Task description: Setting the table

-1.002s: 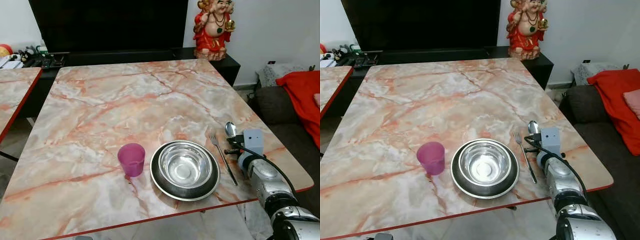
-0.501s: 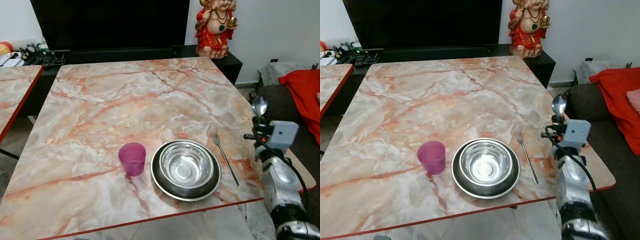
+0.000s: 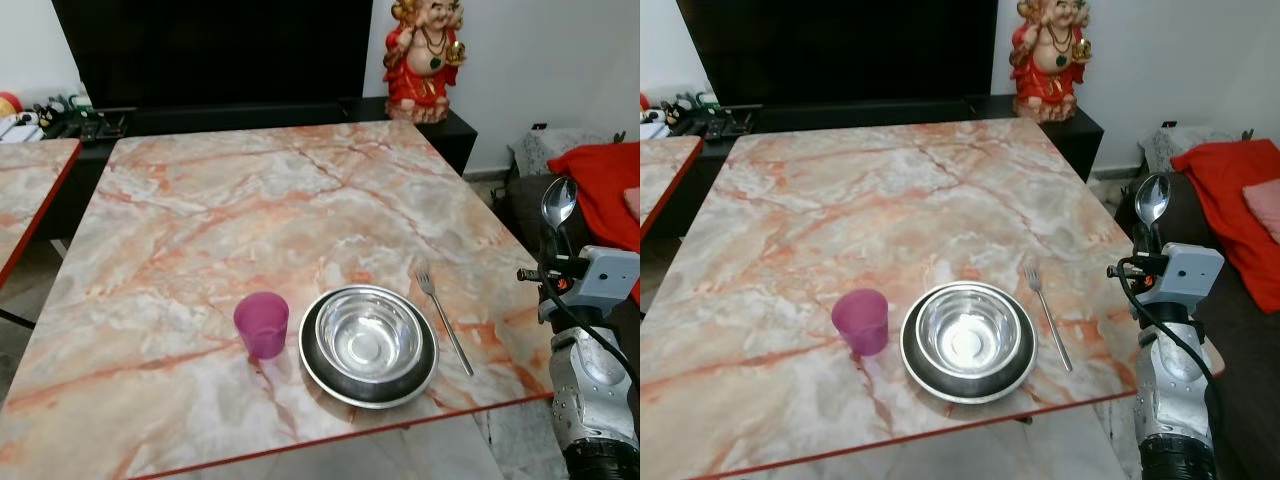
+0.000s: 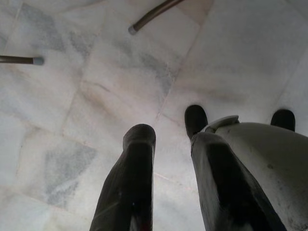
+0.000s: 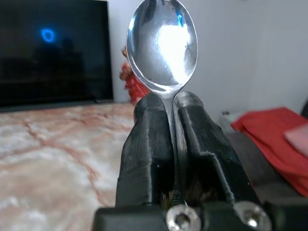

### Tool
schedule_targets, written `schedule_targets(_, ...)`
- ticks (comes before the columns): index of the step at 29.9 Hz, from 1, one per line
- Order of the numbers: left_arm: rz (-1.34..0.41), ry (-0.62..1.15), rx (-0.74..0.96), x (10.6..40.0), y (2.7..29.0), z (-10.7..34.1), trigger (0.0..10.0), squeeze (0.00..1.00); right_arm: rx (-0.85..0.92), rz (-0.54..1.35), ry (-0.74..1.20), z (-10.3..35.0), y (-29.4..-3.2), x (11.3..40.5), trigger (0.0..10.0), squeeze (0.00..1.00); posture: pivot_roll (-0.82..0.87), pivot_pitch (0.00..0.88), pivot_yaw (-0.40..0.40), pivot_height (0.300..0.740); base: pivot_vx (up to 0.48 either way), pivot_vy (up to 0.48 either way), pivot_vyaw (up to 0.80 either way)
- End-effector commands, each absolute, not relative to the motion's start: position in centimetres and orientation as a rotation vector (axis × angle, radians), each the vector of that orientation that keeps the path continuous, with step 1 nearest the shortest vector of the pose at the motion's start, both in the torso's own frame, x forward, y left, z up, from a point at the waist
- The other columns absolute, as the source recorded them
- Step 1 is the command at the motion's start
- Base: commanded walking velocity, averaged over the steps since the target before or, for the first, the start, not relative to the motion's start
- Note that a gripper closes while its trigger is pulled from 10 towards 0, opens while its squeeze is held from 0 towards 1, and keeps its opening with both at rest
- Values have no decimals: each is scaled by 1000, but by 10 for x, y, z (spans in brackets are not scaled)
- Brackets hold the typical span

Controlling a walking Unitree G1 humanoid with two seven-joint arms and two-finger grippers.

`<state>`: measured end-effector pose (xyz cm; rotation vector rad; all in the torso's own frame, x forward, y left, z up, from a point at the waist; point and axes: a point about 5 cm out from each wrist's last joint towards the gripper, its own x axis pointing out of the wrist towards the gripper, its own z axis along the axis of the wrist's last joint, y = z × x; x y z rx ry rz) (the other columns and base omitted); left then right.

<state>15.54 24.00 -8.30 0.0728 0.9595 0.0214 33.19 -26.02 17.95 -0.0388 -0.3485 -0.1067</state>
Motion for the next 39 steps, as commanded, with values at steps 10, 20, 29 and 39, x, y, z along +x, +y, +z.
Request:
schedule_targets(10,26,969,71,149,240,-85,10000,0,-40,-93,-335,182,-255,329,10000,0,14,60,-28,740,153,0,0)
schedule_targets(20,11,975,67,148,236,-87,10000,0,-76,-109,-284,177,-261,319,10000,0,0,93,-35,740,0,0,0)
schedule_targets(29,5,986,67,145,236,-88,10000,0,-200,-113,14,149,-279,307,10000,0,-11,111,-31,740,0,0,0)
schedule_targets(39,-2,985,81,149,238,-86,10000,0,-115,48,264,124,-266,315,10000,0,-8,120,-25,740,0,0,0)
